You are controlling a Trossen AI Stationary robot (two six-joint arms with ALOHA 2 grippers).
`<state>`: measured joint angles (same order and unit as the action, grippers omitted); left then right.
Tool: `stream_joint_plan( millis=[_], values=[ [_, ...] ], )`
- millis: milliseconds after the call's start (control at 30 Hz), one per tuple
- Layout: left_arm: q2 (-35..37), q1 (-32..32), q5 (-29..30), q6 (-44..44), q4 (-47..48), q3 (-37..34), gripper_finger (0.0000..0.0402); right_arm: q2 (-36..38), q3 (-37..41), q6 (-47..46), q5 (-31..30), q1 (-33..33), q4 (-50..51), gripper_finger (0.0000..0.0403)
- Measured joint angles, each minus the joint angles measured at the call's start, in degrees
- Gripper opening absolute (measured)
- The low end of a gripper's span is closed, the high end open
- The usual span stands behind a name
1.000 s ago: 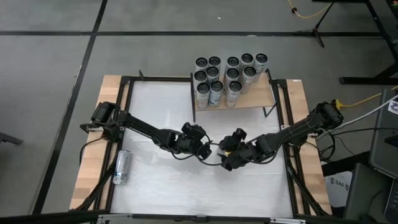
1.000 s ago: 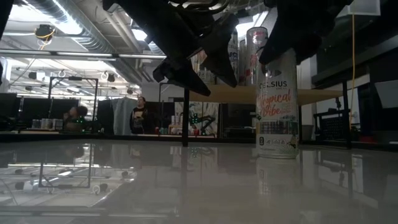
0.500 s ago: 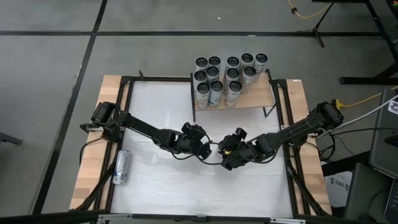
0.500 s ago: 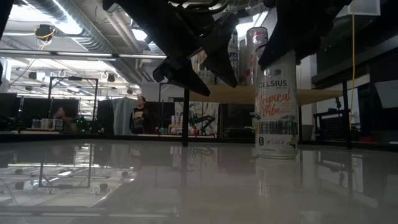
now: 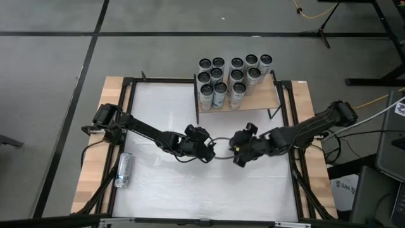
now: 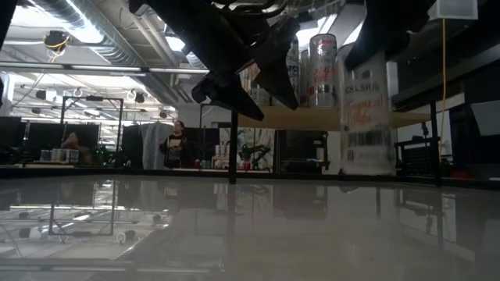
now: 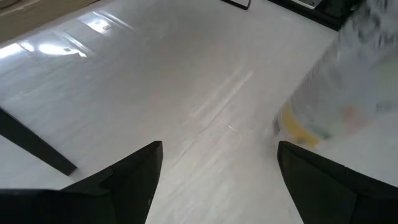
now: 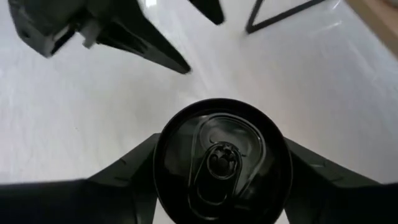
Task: Place canned beverage on shelf
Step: Put the orange soda can on the shelf aligned with the orange soda cans
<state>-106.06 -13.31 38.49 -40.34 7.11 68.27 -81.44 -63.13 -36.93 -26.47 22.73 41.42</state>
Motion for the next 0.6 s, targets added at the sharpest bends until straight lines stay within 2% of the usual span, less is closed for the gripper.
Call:
stream_joint_plan(
  millis=[167,433,600],
  values=[
    [0.0,0.0,0.4,0.0,0.1,0.0,0.0312,5.8,0.0,4.3,4.4,-2.7,3.0,0.0242],
    [0.0,0.0,1.0,0.0,0.1,0.0,0.0312,15.7,0.0,13.1,16.6,-8.9,4.7,0.0244],
    [0.0,0.0,1.1,0.0,0.1,0.0,0.0312,19.9,-2.2,16.9,19.6,-11.7,11.2,0.0245]
  ],
)
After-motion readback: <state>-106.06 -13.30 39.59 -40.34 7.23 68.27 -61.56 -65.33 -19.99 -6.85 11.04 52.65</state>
